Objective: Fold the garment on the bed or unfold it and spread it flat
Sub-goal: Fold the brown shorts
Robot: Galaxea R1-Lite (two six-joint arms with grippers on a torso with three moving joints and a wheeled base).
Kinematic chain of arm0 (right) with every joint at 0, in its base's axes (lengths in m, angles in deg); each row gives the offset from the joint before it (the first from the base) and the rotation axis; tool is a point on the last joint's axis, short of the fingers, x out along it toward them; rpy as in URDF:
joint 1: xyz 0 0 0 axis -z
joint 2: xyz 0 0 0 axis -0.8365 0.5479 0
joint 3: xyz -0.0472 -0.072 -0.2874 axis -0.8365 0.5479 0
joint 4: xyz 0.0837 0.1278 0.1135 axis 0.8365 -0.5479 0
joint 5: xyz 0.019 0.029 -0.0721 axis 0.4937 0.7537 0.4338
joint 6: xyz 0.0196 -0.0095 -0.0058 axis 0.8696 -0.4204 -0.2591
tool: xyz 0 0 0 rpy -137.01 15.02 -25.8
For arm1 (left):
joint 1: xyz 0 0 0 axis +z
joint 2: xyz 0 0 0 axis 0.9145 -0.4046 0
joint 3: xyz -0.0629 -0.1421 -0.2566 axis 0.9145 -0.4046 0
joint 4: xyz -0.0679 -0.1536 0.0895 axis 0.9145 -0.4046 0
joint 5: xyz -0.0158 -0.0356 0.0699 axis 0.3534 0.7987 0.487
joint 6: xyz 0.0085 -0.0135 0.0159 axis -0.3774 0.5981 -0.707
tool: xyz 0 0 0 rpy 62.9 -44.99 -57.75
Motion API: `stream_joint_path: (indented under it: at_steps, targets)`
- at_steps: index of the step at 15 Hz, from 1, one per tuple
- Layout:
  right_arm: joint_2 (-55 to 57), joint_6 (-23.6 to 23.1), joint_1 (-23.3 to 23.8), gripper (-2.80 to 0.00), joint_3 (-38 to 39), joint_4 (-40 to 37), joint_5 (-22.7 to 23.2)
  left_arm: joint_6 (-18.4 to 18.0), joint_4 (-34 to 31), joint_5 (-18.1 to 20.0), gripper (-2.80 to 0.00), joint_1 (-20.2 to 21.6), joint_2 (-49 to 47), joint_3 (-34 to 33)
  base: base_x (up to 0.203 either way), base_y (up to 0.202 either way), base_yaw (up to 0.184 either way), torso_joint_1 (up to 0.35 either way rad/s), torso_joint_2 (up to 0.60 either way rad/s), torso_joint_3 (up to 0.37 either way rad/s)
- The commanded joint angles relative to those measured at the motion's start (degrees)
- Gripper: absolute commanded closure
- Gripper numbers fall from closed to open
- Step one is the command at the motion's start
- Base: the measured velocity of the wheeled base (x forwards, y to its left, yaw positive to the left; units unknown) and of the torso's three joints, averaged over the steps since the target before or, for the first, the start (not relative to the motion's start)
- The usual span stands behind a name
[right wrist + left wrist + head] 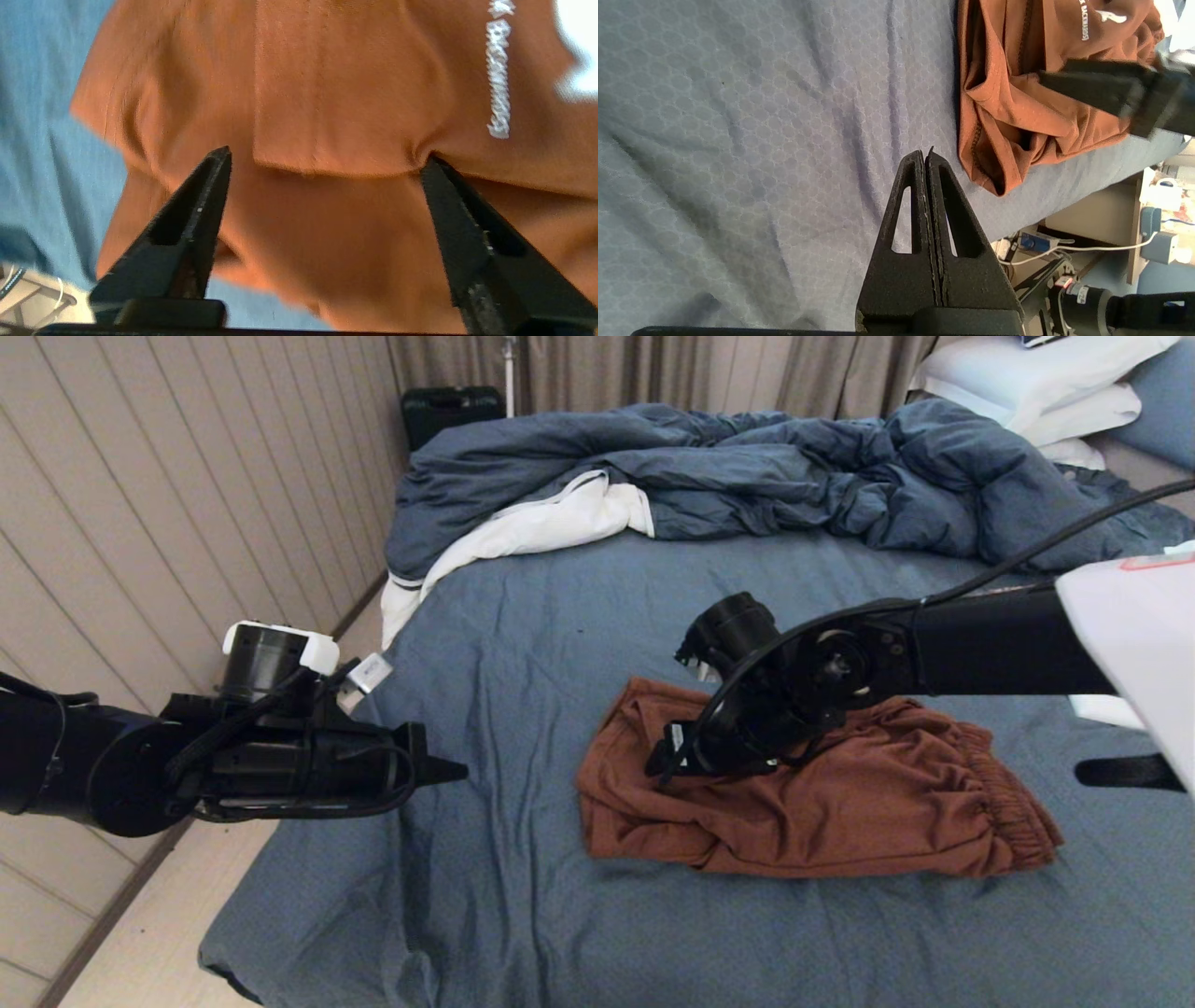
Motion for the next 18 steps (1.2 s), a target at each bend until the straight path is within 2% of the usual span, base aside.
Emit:
stream_joint_path:
  at_steps: [1,10,15,18]
  targets:
    - [2.57,0.19,0.22,0.00,-1.47,-0.19,-0.15,0.16,0.51,0.15,0.00,-0.05,-0.12,-0.33,0.000,0.000,0.000,0.000,0.00,0.000]
    - [1.77,0.74,0.14,0.00,-6.42,-0.01,-4.18,0.25,0.66,0.08,0.00,-0.40,-0.45,-0.48,0.000,0.000,0.000,0.000,0.00,0.000]
    - [5.63,1.42,0.46,0.00,-16.12,0.65,-11.40,0.34,0.68,0.06,0.00,-0.40,-0.27,-0.50,0.000,0.000,0.000,0.000,0.00,0.000]
    - [8.73,2.68,0.42,0.00,-17.76,8.49,-15.73,0.43,0.77,0.06,0.00,-0.40,-0.18,-0.50,0.000,0.000,0.000,0.000,0.00,0.000]
